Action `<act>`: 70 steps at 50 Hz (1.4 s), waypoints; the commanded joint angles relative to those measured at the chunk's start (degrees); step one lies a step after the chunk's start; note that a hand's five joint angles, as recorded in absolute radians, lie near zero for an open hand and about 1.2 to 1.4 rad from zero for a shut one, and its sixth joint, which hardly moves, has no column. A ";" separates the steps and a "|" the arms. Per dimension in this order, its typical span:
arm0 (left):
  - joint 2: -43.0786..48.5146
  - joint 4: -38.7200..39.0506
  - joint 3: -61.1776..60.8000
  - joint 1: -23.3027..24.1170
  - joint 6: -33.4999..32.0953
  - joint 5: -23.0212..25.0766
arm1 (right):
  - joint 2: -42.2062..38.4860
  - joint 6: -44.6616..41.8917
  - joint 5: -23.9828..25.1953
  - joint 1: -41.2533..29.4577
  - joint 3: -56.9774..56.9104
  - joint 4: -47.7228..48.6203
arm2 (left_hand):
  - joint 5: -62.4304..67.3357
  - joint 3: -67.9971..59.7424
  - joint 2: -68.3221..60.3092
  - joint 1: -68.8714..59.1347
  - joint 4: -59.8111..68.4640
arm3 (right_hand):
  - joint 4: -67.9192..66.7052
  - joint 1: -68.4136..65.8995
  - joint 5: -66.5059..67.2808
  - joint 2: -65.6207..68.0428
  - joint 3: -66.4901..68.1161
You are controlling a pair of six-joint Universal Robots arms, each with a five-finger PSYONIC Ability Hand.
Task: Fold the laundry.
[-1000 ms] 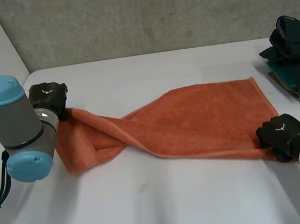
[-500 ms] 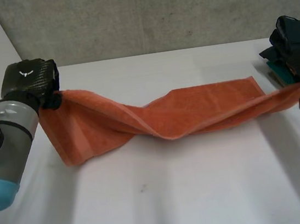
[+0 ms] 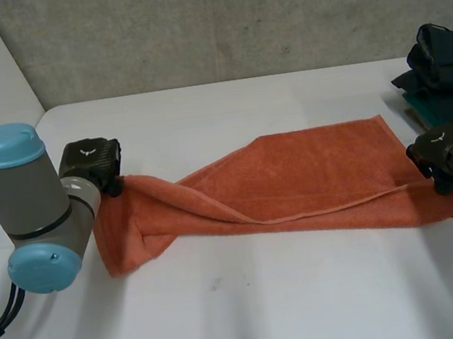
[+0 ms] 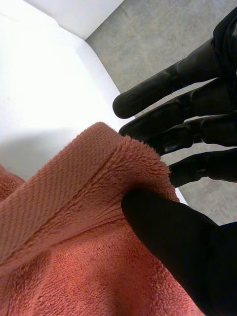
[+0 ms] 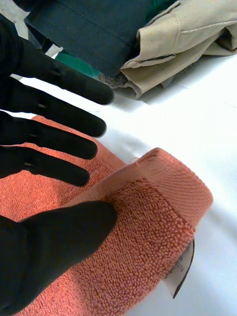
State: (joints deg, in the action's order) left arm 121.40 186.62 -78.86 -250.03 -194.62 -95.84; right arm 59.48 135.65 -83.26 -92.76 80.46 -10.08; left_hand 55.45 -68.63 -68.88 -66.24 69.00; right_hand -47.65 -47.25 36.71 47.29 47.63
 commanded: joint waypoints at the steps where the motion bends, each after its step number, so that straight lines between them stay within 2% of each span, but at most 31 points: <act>1: -0.81 -0.12 -1.04 0.85 0.03 -0.05 | 3.36 -0.12 0.20 0.03 0.76 -4.59 | 14.55 -11.37 -11.12 -13.76 11.00 | 16.70 16.30 -15.76 -16.34 -16.68; 5: -0.81 -0.29 -1.21 0.77 -0.05 -0.05 | 3.10 -0.04 0.73 0.47 0.41 -6.27 | 14.55 -11.37 -11.12 -13.76 11.00 | 17.88 17.48 -16.94 -17.52 -17.87; 10: -0.90 -0.38 -2.17 0.77 -0.06 -0.05 | -1.55 -0.39 0.56 0.47 -0.21 -5.48 | 14.55 -11.37 -11.12 -13.76 11.00 | 17.21 16.81 -16.27 -16.85 -17.20; 14: -1.51 -0.29 -3.05 0.68 -0.06 -0.05 | -4.36 -0.39 0.38 0.47 -1.53 -3.90 | 14.55 -11.37 -11.12 -13.76 11.00 | 12.35 11.95 -11.41 -11.99 -12.34; 18: -2.39 -0.29 -3.93 0.77 0.03 -0.05 | -4.90 -0.21 0.29 0.39 -1.79 -1.53 | 14.55 -11.37 -11.12 -13.76 11.00 | -10.80 -11.20 11.74 11.16 10.81; 19: -2.66 -0.21 -4.02 0.77 0.03 -0.05 | -4.37 0.40 0.29 0.39 -1.88 -0.56 | 14.55 -11.37 -11.12 -13.76 11.00 | -30.37 -30.76 31.30 30.72 30.38; 22: -4.33 -0.29 -4.81 0.68 0.03 -0.05 | -3.06 0.40 0.29 0.12 -1.88 0.41 | 14.55 -11.37 -11.12 -13.76 11.00 | -32.35 -32.75 33.29 32.71 32.37; 30: -14.60 -1.96 -9.03 0.50 0.30 0.21 | 9.41 -0.47 0.64 0.39 -0.21 -0.64 | 14.55 -11.37 -11.12 -13.76 11.00 | -32.35 -32.75 33.29 32.71 32.37; 34: -23.73 -6.26 -11.40 0.59 -0.14 0.39 | 18.64 -3.89 1.17 0.74 -0.30 -6.43 | 14.55 -11.37 -11.12 -13.76 11.00 | -32.35 -32.75 33.29 32.71 32.37; 39: -36.22 -11.36 -11.15 0.24 -0.32 1.18 | 29.97 -11.27 4.07 2.67 -4.67 -13.46 | 14.55 -11.37 -11.12 -13.76 11.00 | -32.35 -32.75 33.29 32.71 32.37; 44: -44.48 -14.70 -7.99 -0.28 -0.93 5.56 | 35.53 -12.25 4.86 3.20 -8.99 -16.28 | 14.55 -11.37 -11.12 -13.76 11.00 | -32.35 -32.75 33.29 32.71 32.37; 49: -41.70 -15.41 -7.71 -3.44 -2.16 8.12 | 32.64 -12.69 5.57 3.64 -8.30 -19.10 | 14.55 -11.37 -11.12 -13.76 11.00 | -32.35 -32.75 33.29 32.71 32.37; 51: -38.89 -15.32 -7.98 -4.76 -2.86 8.21 | 27.82 -12.87 5.48 3.55 -7.86 -19.10 | 14.55 -11.37 -11.12 -13.76 11.00 | -32.35 -32.75 33.29 32.71 32.37; 56: -27.47 -14.71 -7.45 -6.00 -5.94 8.21 | 18.41 -13.57 5.04 2.50 -8.38 -18.66 | 14.55 -11.37 -11.12 -13.76 11.00 | -32.35 -32.75 33.29 32.71 32.37; 57: -21.70 -13.75 -6.23 -5.91 -7.95 7.86 | 17.00 -13.57 4.78 2.23 -8.73 -18.31 | 14.55 -11.37 -11.12 -13.76 11.00 | -32.35 -32.75 33.29 32.71 32.37; 58: -20.69 -13.39 -5.87 -5.91 -8.31 7.69 | 14.12 -13.66 4.43 1.45 -9.69 -16.92 | 14.55 -11.37 -11.12 -13.76 11.00 | -32.35 -32.75 33.29 32.71 32.37; 60: -11.06 -9.11 -0.19 -5.65 -11.38 5.68 | 7.96 -12.96 3.02 -0.66 -12.50 -11.65 | 14.55 -11.37 -11.12 -13.76 11.00 | -32.35 -32.75 33.29 32.71 32.37; 63: -4.17 -3.74 7.73 -4.51 -13.59 3.38 | 1.36 -12.78 -0.66 -4.61 -16.02 0.62 | 14.55 -11.37 -11.12 -13.76 11.00 | -32.35 -32.75 33.29 32.71 32.37; 65: -1.09 1.80 14.41 -3.98 -14.29 2.76 | -0.14 -12.43 -2.95 -6.29 -17.78 7.58 | 14.55 -11.37 -11.12 -13.76 11.00 | -32.35 -32.75 33.29 32.71 32.37; 66: -0.30 4.17 16.69 -3.72 -14.64 2.76 | -0.93 -11.47 -4.79 -7.69 -19.18 15.54 | 14.55 -11.37 -11.12 -13.76 11.00 | -32.35 -32.75 33.29 32.71 32.37; 69: 1.21 15.85 24.17 -3.80 -14.56 2.85 | -1.21 -9.45 -6.30 -9.10 -20.95 28.84 | 14.55 -11.37 -11.12 -13.76 11.00 | -32.35 -32.75 33.29 32.71 32.37; 70: 1.21 18.92 25.49 -3.80 -14.30 2.76 | -0.77 -7.18 -6.47 -9.28 -21.48 37.50 | 14.55 -11.37 -11.12 -13.76 11.00 | -32.35 -32.75 33.29 32.71 32.37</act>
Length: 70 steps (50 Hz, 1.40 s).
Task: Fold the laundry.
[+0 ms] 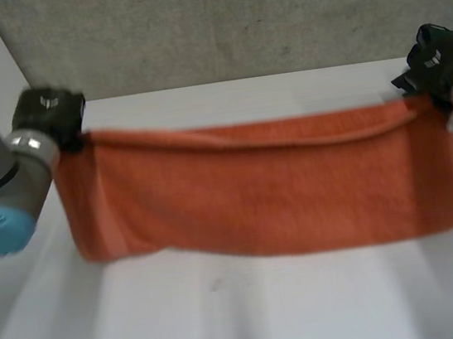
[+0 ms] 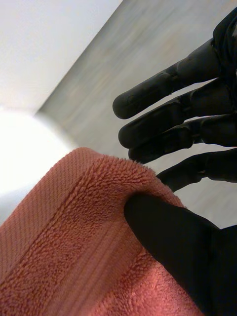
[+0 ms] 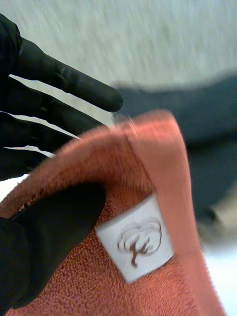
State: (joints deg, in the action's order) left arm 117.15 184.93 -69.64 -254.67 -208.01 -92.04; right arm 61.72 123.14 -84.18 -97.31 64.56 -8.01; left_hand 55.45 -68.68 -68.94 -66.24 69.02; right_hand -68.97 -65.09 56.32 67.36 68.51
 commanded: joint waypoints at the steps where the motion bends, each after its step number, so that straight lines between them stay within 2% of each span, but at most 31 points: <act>1: 5.37 23.52 17.34 0.92 -0.91 -1.12 | -2.75 6.66 -5.56 -4.82 -5.76 39.35 | 14.55 -11.32 -11.06 -13.76 10.98 | -11.03 -14.91 13.68 12.64 11.49; 2: 5.11 28.94 18.39 1.10 -0.91 -1.04 | -2.40 7.97 -5.82 -4.99 -5.94 42.96 | 14.55 -11.32 -11.06 -13.76 10.98 | -11.03 -14.91 13.68 12.64 11.49; 4: 4.93 33.55 18.66 1.01 -0.82 -0.95 | -0.65 11.22 -6.00 -5.43 -6.03 49.64 | 14.55 -11.32 -11.06 -13.76 10.98 | -11.03 -14.91 13.68 12.64 11.49; 6: 3.71 37.85 18.67 1.01 -0.73 -1.21 | 0.32 13.08 -6.00 -5.35 -6.29 50.20 | 14.55 -11.32 -11.06 -13.76 10.98 | -11.03 -14.91 13.68 12.64 11.49; 9: 2.74 37.88 17.09 1.10 -0.29 -1.30 | 1.03 14.93 -6.08 -5.17 -6.90 48.80 | 14.55 -11.32 -11.06 -13.76 10.98 | -11.03 -14.91 13.68 12.64 11.49; 16: -0.42 36.91 4.10 -0.22 5.50 -1.12 | 0.24 15.81 -4.94 -5.52 -5.85 35.28 | 14.55 -11.32 -11.06 -13.76 10.98 | -11.03 -14.91 13.68 12.64 11.49; 20: -1.13 37.96 -7.23 -0.66 7.79 -0.68 | -2.39 16.16 -2.31 -5.35 -3.04 29.12 | 14.55 -11.32 -11.06 -13.76 10.98 | -11.03 -14.91 13.68 12.64 11.49; 30: 4.14 40.78 -20.26 -0.48 7.01 -0.51 | -12.58 15.37 -1.69 -5.52 3.19 21.03 | 14.55 -11.32 -11.06 -13.76 10.98 | -11.03 -14.91 13.68 12.64 11.49; 35: 4.23 39.11 -25.53 -0.92 6.74 -0.77 | -12.95 15.28 -1.69 -5.26 5.66 15.23 | 14.55 -11.32 -11.06 -13.76 10.98 | -11.03 -14.91 13.68 12.64 11.49; 38: 0.03 34.90 -30.98 -2.06 5.52 -0.68 | -11.11 14.67 -1.60 -4.82 8.28 9.71 | 14.55 -11.32 -11.06 -13.76 10.98 | -11.03 -14.91 13.68 12.64 11.49; 44: -13.68 18.13 -40.04 -3.91 0.86 -0.60 | -2.67 12.83 -1.34 -4.56 14.97 -0.85 | 14.55 -11.32 -11.06 -13.76 10.98 | -11.03 -14.91 13.68 12.64 11.49; 48: -22.91 4.42 -44.17 -4.35 -1.95 -0.33 | 3.39 5.29 -1.25 -2.72 22.87 -7.88 | 14.55 -11.32 -11.06 -13.76 10.98 | -11.03 -14.91 13.68 12.64 11.49; 50: -27.30 -3.73 -45.92 -4.35 -3.88 0.28 | 7.87 -3.58 -1.34 -0.43 28.32 -11.66 | 14.55 -11.32 -11.06 -13.76 10.98 | -11.03 -14.91 13.68 12.64 11.49; 53: -30.22 -10.53 -47.16 -4.17 -6.35 1.95 | 12.35 -14.11 -0.90 2.46 33.77 -14.22 | 14.55 -11.32 -11.06 -13.76 10.98 | -11.03 -14.91 13.68 12.64 11.49; 55: -31.54 -14.50 -47.69 -3.91 -8.63 4.32 | 12.89 -15.92 -0.81 3.26 34.67 -13.44 | 14.55 -11.32 -11.06 -13.76 10.98 | -11.03 -14.91 13.68 12.64 11.49; 58: -31.37 -13.20 -46.91 -3.99 -9.43 6.51 | 12.89 -13.38 -1.16 3.71 33.62 -9.49 | 14.55 -11.32 -11.06 -13.76 10.98 | -11.03 -14.91 13.68 12.64 11.49; 61: -29.79 -9.51 -45.50 -4.17 -9.26 6.70 | 11.15 -8.04 -1.08 3.44 31.86 -4.40 | 14.55 -11.32 -11.06 -13.76 10.98 | -11.03 -14.91 13.68 12.64 11.49; 66: -21.11 2.07 -41.20 -4.52 -9.26 5.65 | 5.78 -1.86 -0.90 2.39 28.26 1.85 | 14.55 -11.32 -11.06 -13.76 10.98 | -11.03 -14.91 13.68 12.64 11.49; 70: -16.97 7.80 -38.39 -4.44 -8.73 3.19 | 2.97 0.87 -0.81 -0.59 25.18 7.21 | 14.55 -11.32 -11.06 -13.76 10.98 | -11.03 -14.91 13.68 12.64 11.49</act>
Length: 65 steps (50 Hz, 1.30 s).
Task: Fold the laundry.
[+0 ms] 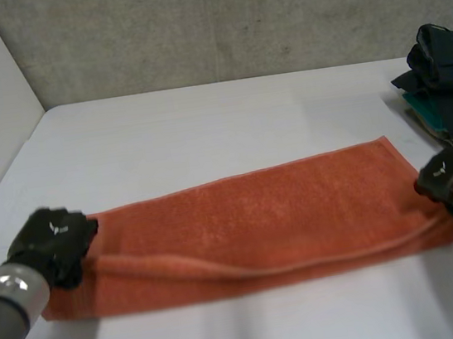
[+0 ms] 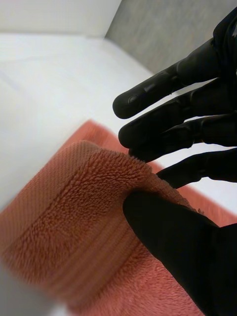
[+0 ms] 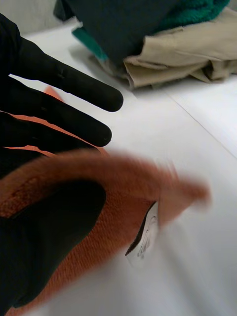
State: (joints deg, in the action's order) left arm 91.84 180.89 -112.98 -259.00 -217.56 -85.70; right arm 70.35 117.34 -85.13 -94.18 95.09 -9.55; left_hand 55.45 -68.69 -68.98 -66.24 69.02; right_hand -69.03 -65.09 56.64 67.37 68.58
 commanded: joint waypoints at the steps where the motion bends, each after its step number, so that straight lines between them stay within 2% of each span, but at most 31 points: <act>1: 9.31 12.81 5.48 -0.02 1.17 -3.76 | -6.62 7.02 0.06 -4.34 -5.96 10.15 | 14.55 -11.31 -11.02 -13.76 10.98 | -10.97 -14.91 13.36 12.63 11.42; 6: 16.08 15.80 8.38 1.04 4.42 -7.81 | -13.73 7.73 -0.64 -6.98 -11.23 20.51 | 14.55 -11.31 -11.02 -13.76 10.98 | -10.97 -14.91 13.36 12.63 11.42; 10: 18.99 16.16 9.53 2.27 6.09 -11.23 | -18.74 7.64 -0.82 -8.56 -15.36 25.09 | 14.55 -11.31 -11.02 -13.76 10.98 | -10.97 -14.91 13.36 12.63 11.42; 15: 20.31 16.33 9.97 3.85 6.27 -14.05 | -23.67 7.55 -1.61 -9.97 -20.38 25.81 | 14.55 -11.31 -11.02 -13.76 10.98 | -10.97 -14.91 13.36 12.63 11.42; 18: 20.40 16.42 9.97 4.20 6.36 -14.05 | -25.87 7.47 -3.10 -10.41 -22.40 26.07 | 14.55 -11.31 -11.02 -13.76 10.98 | -10.97 -14.91 13.36 12.63 11.42; 20: 20.40 16.60 10.06 4.81 6.36 -14.05 | -26.31 7.46 -4.07 -10.76 -23.02 25.98 | 14.55 -11.31 -11.02 -13.76 10.98 | 7.86 3.92 -5.47 -6.20 -7.41; 21: 20.40 16.68 10.06 4.99 6.36 -13.97 | -26.31 7.38 -4.60 -10.85 -23.28 25.98 | 6.91 -3.67 -3.38 -6.12 3.34 | 20.30 16.36 -17.91 -18.64 -19.85; 22: 20.40 16.77 10.15 5.17 6.36 -13.96 | -26.31 7.38 -5.21 -11.11 -23.37 26.24 | -4.99 8.23 8.52 5.78 -8.56 | 38.91 34.97 -36.52 -37.25 -38.45; 23: 20.40 17.21 10.15 5.43 6.36 -13.96 | -26.23 7.55 -5.48 -11.29 -23.37 26.33 | -26.59 29.83 30.12 27.38 -30.16 | 43.76 39.82 -41.37 -42.09 -43.30; 24: 20.40 17.39 10.15 5.52 6.27 -13.96 | -26.14 7.64 -5.74 -11.38 -23.29 26.33 | -32.80 36.04 36.33 33.59 -36.37 | 45.97 42.03 -43.58 -44.31 -45.52; 27: 20.22 17.91 10.41 5.78 6.27 -13.97 | -25.70 7.90 -5.92 -11.55 -23.37 26.33 | -35.72 38.97 39.25 36.51 -39.29 | 48.51 44.57 -46.12 -46.85 -48.06; 35: 20.40 18.00 10.50 5.96 5.92 -13.26 | -25.52 7.73 -3.99 -11.38 -23.20 26.33 | -35.05 38.30 38.58 35.84 -38.63 | 44.83 40.89 -42.44 -43.17 -44.38; 36: 20.48 18.00 10.50 5.96 5.83 -13.00 | -25.44 7.81 -1.72 -10.94 -23.20 26.42 | -34.88 38.13 38.41 35.67 -38.46 | 34.16 30.22 -31.77 -32.50 -33.70; 38: 20.83 18.00 10.67 6.22 5.83 -12.03 | -25.44 8.25 0.22 -10.85 -23.29 26.42 | -31.03 34.28 34.56 31.82 -34.61 | 21.85 17.91 -19.46 -20.18 -21.39; 39: 21.10 18.00 10.67 6.22 5.83 -11.68 | -25.52 9.30 2.41 -10.76 -23.37 26.42 | -27.85 31.09 31.38 28.64 -31.42 | 7.45 3.51 -5.06 -5.79 -7.00; 40: 21.53 18.00 10.76 6.22 5.74 -11.33 | -25.52 9.83 3.21 -10.76 -23.46 26.42 | -23.82 27.06 27.35 24.61 -27.39 | 1.15 -2.79 1.24 0.52 -0.69; 41: 22.50 18.00 11.11 6.14 5.65 -10.55 | -25.70 10.36 3.92 -10.68 -23.55 26.42 | -12.12 15.37 15.65 12.91 -15.70 | -4.24 -8.19 6.64 5.91 4.70; 43: 23.29 18.00 11.55 5.96 5.74 -10.01 | -26.05 11.94 4.89 -10.59 -23.90 26.51 | -0.96 4.20 4.49 1.75 -4.53 | -10.95 -14.89 13.34 12.62 11.41; 45: 23.91 18.09 12.34 5.70 5.83 -9.83 | -26.23 12.56 4.80 -10.59 -24.34 26.51 | 14.14 -10.90 -10.61 -13.35 10.57 | -10.97 -14.91 13.36 12.63 11.42; 55: 25.05 22.57 17.61 4.29 6.36 -10.27 | -29.65 15.19 4.45 -10.59 -29.52 26.60 | 14.55 -11.31 -11.02 -13.76 10.98 | -10.97 -14.91 13.36 12.63 11.42; 57: 25.84 22.66 18.58 4.38 6.36 -10.54 | -29.92 15.37 4.28 -10.59 -29.79 26.16 | 14.55 -11.31 -11.02 -13.76 10.98 | 1.34 -2.60 1.05 0.33 -0.88; 58: 26.02 22.57 18.67 4.46 6.36 -10.54 | -29.57 15.64 4.01 -10.59 -29.70 25.63 | 14.55 -11.31 -11.02 -13.76 10.98 | 17.07 13.13 -14.68 -15.41 -16.62; 63: 26.20 22.40 17.71 5.61 6.27 -10.45 | -25.88 18.44 3.83 -9.71 -28.56 22.74 | 14.55 -11.31 -11.02 -13.76 10.98 | 36.56 32.61 -34.16 -34.89 -36.10; 65: 25.41 21.96 16.92 6.05 6.27 -10.36 | -24.13 20.46 4.19 -8.13 -28.30 20.89 | 4.38 -1.13 -0.85 -3.59 0.80 | 36.58 32.64 -34.18 -34.91 -36.12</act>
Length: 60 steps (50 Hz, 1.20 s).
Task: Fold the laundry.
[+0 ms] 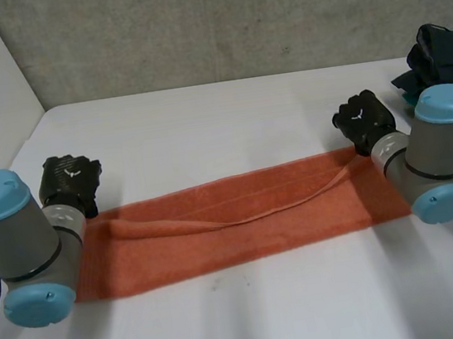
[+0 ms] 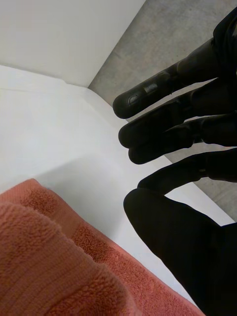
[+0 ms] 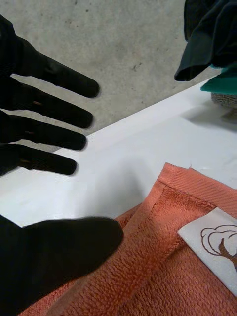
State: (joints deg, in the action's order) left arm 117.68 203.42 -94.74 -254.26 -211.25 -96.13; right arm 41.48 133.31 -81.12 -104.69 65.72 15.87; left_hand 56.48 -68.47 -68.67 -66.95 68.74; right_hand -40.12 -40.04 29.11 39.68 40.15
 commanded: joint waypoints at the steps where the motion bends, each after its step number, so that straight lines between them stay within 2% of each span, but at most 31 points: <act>1: -0.60 -0.91 -1.76 1.57 -0.04 0.06 | 6.14 6.42 1.21 4.13 1.08 -6.71 | -2.88 4.86 5.07 3.34 -5.13 | 7.66 7.58 -6.66 -7.23 -7.69; 2: -1.30 -1.96 -2.64 2.09 -0.22 0.41 | 6.77 7.22 2.01 4.93 0.99 -7.95 | -14.26 16.25 16.45 14.73 -16.52 | 7.66 7.58 -6.66 -7.23 -7.69; 6: -4.46 -5.91 -3.87 2.54 -0.22 0.59 | 7.39 8.72 7.11 7.31 -0.24 -14.02 | -31.17 33.16 33.36 31.64 -33.43 | 6.82 6.74 -5.82 -6.39 -6.85; 10: -5.26 -9.52 -3.79 2.10 -0.22 1.90 | 6.51 8.55 8.69 8.54 -1.56 -17.28 | -35.56 37.55 37.75 36.03 -37.82 | 6.82 6.74 -5.82 -6.39 -6.85; 16: -5.00 -11.64 -2.91 0.78 -0.04 5.68 | 3.70 8.55 9.40 9.60 -3.14 -18.16 | -35.24 37.23 37.43 35.71 -37.50 | 5.65 5.57 -4.65 -5.22 -5.68; 23: -2.54 -11.55 -1.33 -1.51 0.05 6.48 | -0.69 8.90 9.84 9.42 -5.34 -17.90 | -30.37 32.36 32.56 30.84 -32.63 | 0.77 0.69 0.23 -0.34 -0.80; 29: 1.15 -11.64 0.60 -1.59 0.05 6.48 | -3.33 9.25 10.01 8.98 -7.27 -17.37 | -19.95 21.94 22.14 20.42 -22.21 | -6.12 -6.19 7.12 6.55 6.08; 31: 2.12 -11.55 1.04 -1.68 0.05 6.48 | -3.68 9.25 10.28 8.98 -7.71 -17.28 | -8.87 10.86 11.06 9.34 -11.13 | -9.98 -10.06 10.98 10.41 9.95; 32: 2.38 -11.55 1.22 -1.68 0.05 6.39 | -3.86 9.34 10.45 8.98 -8.15 -17.02 | -4.66 6.65 6.85 5.13 -6.92 | -19.33 -19.41 20.33 19.76 19.30; 35: 2.82 -10.85 1.83 -1.86 0.13 6.39 | -4.04 9.69 10.45 8.98 -8.50 -16.05 | 13.16 -11.17 -10.97 -12.69 10.90 | -29.82 -29.90 30.82 30.25 29.79; 36: 2.82 -10.76 1.92 -2.03 0.13 6.39 | -4.30 10.13 10.45 8.98 -8.77 -15.27 | 13.52 -11.53 -11.33 -13.05 11.26 | -38.34 -38.42 39.35 38.78 38.31; 37: 2.91 -10.68 2.10 -2.21 0.13 6.39 | -4.47 10.39 10.19 8.98 -9.03 -14.74 | 13.52 -11.53 -11.33 -13.05 11.26 | -39.87 -39.95 40.87 40.30 39.84; 46: 4.58 -9.80 5.70 -3.35 1.36 5.34 | -6.58 12.59 6.06 8.45 -12.11 -10.95 | 13.52 -11.53 -11.33 -13.05 11.26 | -39.88 -39.96 40.89 40.32 39.85; 54: 5.37 -7.34 6.41 -2.65 1.80 4.81 | -7.81 12.59 4.92 6.70 -12.11 -7.53 | 13.52 -11.53 -11.33 -13.05 11.26 | -39.88 -39.96 40.89 40.32 39.85; 55: 5.37 -7.07 6.41 -2.47 1.72 4.81 | -7.99 12.59 4.57 6.26 -11.93 -7.09 | 13.21 -11.22 -11.02 -12.74 10.95 | -28.12 -28.20 29.12 28.55 28.09; 56: 5.55 -6.90 6.32 -2.30 1.72 4.81 | -7.99 12.59 4.39 6.08 -11.84 -6.91 | -13.77 15.76 15.96 14.24 -16.03 | -15.68 -15.76 16.68 16.11 15.65; 58: 5.55 -6.81 6.32 -2.03 1.37 4.64 | -7.99 12.33 3.60 5.73 -11.49 -6.65 | -43.18 45.17 45.37 43.65 -45.44 | 13.91 13.83 -12.91 -13.48 -13.94; 59: 5.55 -6.72 6.40 -1.95 1.28 4.46 | -7.56 12.41 2.03 5.47 -11.23 -6.38 | -49.64 51.63 51.83 50.11 -51.90 | 30.12 30.04 -29.11 -29.68 -30.15; 60: 5.29 -6.81 6.58 -1.60 1.45 3.68 | -7.29 12.50 1.32 5.38 -11.05 -6.29 | -51.37 53.36 53.56 51.84 -53.63 | 30.12 30.04 -29.11 -29.68 -30.15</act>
State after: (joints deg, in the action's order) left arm 123.12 195.99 -88.21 -256.88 -209.56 -91.41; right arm 33.67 145.90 -76.81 -98.21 53.73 8.47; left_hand 36.86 -46.58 -46.35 -43.40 47.57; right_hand -38.97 -36.71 27.37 37.12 38.50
